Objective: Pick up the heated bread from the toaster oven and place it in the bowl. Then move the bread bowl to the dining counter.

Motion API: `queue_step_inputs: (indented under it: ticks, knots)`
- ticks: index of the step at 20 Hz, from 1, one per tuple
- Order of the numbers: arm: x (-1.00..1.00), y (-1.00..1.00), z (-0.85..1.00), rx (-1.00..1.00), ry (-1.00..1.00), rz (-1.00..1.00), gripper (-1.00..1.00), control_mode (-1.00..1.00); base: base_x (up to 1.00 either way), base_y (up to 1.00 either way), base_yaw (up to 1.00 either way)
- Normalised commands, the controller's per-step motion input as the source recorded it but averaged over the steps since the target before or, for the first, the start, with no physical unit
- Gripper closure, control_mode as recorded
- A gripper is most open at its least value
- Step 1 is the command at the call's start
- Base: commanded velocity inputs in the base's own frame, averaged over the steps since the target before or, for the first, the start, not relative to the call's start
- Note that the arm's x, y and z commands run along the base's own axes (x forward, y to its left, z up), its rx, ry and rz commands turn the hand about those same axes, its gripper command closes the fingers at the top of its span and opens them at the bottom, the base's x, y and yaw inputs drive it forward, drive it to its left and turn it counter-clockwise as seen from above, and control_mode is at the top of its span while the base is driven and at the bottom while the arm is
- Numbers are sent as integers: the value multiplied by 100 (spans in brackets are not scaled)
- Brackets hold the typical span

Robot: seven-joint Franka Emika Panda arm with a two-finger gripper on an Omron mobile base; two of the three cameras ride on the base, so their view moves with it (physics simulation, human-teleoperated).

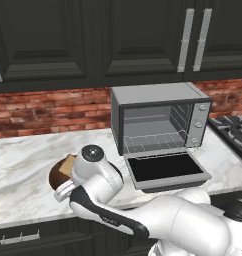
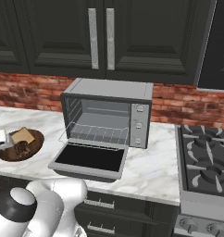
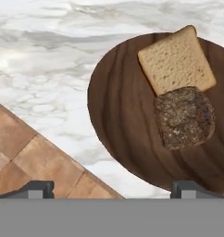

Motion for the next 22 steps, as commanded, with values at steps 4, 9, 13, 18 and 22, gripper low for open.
queue_step_inputs:
  ticks: [4, 9, 13, 18, 22]
  knots:
    - [-2, 35, -21, -7, 0, 3, -100, -100, 0, 0, 0]
    - [21, 4, -16, -4, 0, 0, -100, -100, 0, 0, 0]
    - [25, 1, -13, -5, 0, 0, -100, -100, 0, 0, 0]
    - [28, 0, -14, -1, 1, 0, -100, -100, 0, 0, 0]
    - [27, 2, -29, -3, 0, 0, -100, -100, 0, 0, 0]
